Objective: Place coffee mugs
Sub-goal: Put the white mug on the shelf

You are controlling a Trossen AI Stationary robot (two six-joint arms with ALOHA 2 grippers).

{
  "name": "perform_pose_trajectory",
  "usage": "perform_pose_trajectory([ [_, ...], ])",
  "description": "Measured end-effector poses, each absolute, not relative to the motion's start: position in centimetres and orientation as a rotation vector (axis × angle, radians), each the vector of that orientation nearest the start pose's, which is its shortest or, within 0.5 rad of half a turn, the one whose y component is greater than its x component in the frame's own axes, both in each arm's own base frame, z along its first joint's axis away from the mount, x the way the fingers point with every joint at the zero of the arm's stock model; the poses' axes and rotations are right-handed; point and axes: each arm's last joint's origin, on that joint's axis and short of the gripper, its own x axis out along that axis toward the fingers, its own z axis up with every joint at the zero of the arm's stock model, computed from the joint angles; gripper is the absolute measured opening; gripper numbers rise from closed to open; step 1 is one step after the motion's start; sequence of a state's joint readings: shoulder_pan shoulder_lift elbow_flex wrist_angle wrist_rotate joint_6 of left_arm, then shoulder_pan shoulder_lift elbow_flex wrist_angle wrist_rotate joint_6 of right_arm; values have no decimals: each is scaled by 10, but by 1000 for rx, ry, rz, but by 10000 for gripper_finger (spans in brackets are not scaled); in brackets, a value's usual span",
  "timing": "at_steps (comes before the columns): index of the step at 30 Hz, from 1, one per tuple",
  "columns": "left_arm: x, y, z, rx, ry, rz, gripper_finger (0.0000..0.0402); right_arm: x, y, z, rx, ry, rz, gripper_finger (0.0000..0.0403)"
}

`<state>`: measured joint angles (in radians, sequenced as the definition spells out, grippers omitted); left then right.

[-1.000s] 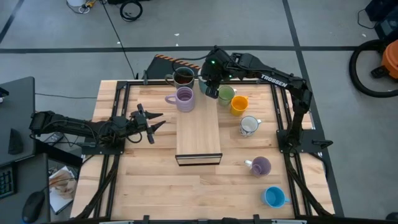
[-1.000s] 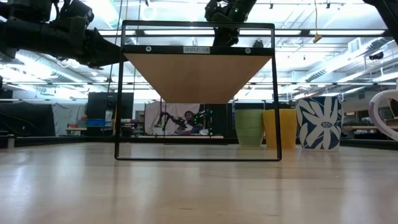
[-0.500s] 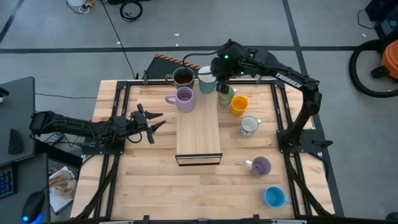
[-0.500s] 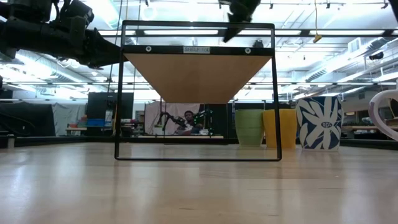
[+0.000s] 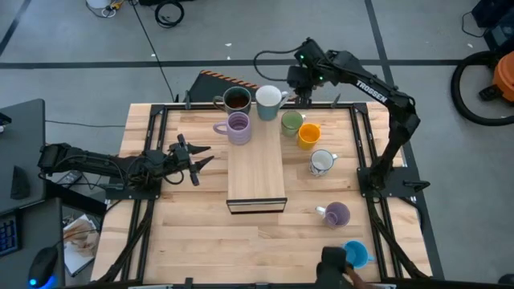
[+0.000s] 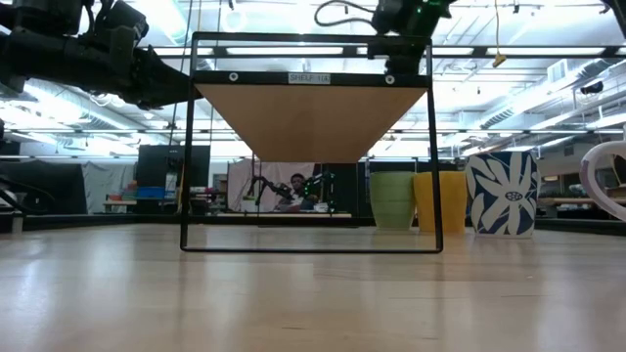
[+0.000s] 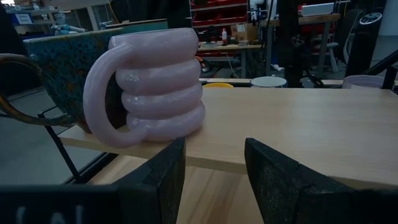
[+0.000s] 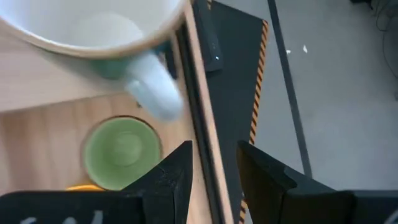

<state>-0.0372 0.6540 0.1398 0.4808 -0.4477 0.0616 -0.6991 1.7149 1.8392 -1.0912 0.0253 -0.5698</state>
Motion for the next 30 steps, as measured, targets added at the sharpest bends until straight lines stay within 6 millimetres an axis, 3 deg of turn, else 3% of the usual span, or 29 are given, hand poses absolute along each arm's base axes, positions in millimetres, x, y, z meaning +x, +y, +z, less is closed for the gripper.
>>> perform_pose_trajectory([
  [7, 147, 7, 193, 70, 46, 409, 172, 261, -247, 353, -130, 1034, -451, 130],
  [16, 147, 7, 193, 70, 46, 410, 172, 275, -238, 327, -131, 1041, -406, 130],
  [30, 147, 7, 193, 70, 45, 410, 172, 286, -225, 325, -119, 1023, -387, 130],
])
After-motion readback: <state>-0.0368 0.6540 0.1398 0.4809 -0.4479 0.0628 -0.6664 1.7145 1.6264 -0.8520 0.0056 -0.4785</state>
